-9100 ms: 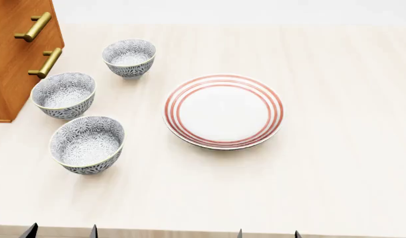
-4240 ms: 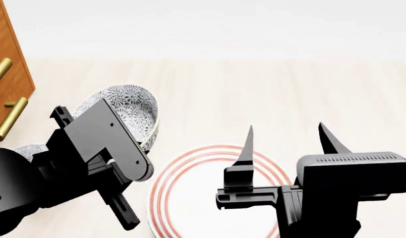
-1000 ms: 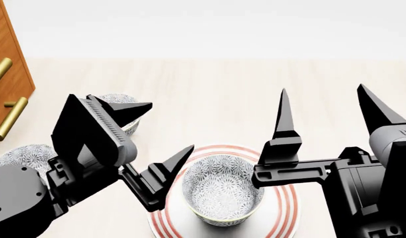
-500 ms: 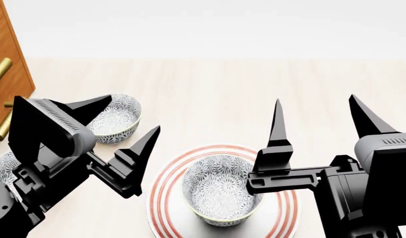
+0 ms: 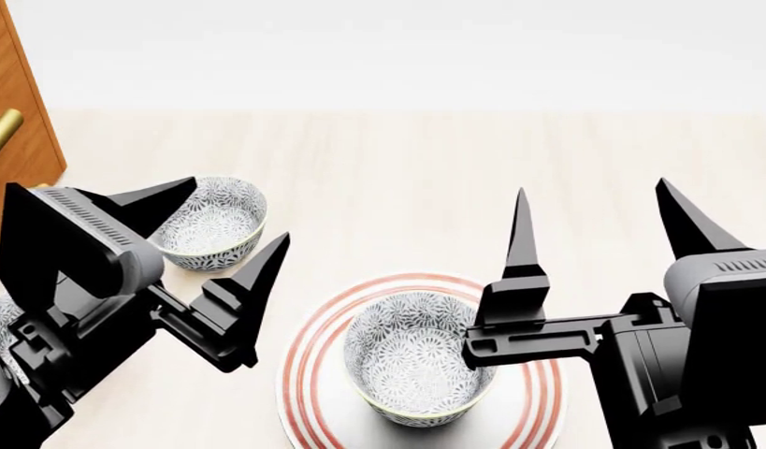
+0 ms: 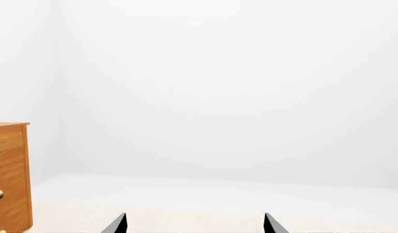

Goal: Put the bowl at the front on the plate.

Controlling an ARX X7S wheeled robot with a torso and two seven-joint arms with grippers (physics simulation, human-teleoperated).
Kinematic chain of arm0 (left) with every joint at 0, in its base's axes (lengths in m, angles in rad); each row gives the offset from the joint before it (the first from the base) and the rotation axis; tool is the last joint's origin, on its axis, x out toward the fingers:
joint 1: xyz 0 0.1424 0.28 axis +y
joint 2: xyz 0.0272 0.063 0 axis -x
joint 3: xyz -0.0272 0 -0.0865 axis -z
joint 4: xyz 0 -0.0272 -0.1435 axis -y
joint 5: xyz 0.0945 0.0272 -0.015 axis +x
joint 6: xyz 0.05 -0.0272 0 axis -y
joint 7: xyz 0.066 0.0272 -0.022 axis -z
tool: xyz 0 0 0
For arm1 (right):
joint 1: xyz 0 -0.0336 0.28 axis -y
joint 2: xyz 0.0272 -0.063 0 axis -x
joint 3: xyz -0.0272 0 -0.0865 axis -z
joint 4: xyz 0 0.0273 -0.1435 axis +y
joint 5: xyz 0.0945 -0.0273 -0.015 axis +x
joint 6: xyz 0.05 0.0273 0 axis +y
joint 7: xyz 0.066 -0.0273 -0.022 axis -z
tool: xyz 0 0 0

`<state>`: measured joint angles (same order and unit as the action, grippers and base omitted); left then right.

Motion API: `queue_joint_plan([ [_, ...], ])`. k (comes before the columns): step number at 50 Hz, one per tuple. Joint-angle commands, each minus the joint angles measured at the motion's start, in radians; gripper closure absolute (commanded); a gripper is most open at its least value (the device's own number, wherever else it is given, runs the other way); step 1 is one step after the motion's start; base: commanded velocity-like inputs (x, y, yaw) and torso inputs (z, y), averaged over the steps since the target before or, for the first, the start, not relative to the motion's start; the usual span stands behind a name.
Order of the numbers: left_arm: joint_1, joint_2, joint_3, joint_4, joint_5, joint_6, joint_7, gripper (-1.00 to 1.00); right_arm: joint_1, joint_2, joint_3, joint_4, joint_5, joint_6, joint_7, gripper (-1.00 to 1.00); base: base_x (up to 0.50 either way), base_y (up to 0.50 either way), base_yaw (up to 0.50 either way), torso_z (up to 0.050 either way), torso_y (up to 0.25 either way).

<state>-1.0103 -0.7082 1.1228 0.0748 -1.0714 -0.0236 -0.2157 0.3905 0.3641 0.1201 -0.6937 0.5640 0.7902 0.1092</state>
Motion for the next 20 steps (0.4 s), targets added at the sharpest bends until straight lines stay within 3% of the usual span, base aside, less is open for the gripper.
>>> queue_joint_plan([
  [1,0.012,-0.008,-0.004,0.010,0.000,0.009,-0.005,-1.00,-0.006,0.004,-0.001,-0.001,0.003,-0.001,0.005,-1.00,0.00,0.00,0.00,0.000,0.000],
  [20,0.016,-0.018,-0.019,0.024,-0.013,0.014,-0.016,-1.00,-0.010,0.007,-0.005,0.007,0.005,-0.015,0.007,-1.00,0.00,0.00,0.00,0.000,0.000],
])
